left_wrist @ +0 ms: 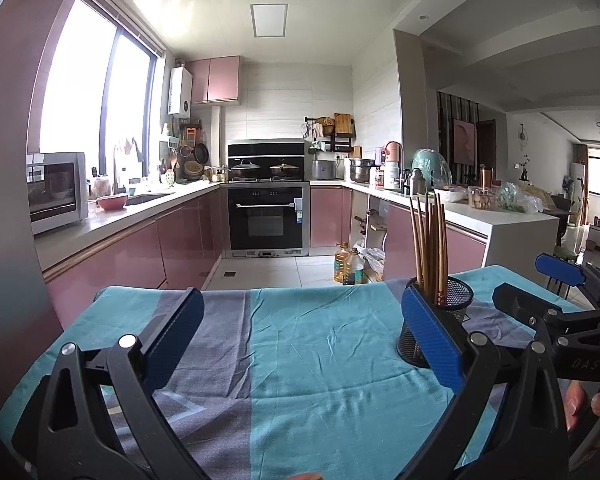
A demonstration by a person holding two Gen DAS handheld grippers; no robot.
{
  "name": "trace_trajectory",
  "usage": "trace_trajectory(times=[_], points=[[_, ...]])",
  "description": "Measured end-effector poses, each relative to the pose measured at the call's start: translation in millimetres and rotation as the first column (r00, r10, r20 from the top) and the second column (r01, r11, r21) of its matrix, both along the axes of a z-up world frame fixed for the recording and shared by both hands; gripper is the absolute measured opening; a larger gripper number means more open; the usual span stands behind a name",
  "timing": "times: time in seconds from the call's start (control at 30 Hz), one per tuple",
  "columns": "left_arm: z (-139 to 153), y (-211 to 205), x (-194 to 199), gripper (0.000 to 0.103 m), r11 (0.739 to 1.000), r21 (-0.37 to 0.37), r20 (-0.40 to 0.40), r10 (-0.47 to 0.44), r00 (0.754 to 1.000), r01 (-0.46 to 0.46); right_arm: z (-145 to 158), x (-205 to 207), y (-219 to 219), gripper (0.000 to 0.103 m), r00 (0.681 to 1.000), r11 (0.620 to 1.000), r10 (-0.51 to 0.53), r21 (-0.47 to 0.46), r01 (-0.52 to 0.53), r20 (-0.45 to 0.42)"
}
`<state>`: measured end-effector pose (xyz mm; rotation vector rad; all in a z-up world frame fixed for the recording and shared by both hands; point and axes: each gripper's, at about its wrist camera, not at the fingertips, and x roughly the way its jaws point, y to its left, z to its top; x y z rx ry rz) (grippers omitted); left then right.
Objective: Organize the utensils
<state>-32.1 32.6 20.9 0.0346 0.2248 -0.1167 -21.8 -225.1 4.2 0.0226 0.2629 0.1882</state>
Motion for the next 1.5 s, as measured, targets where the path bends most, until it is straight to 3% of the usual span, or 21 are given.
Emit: trace_trajectory(times=[1.5], points=[[2.3,-7.4,-5.0,0.097,1.0,0.005,0.022,0.015,1.0,-0.015,2.7,-1.6,5.0,0.096,1.0,1.0,-0.008,0.0,0.008,0.011]])
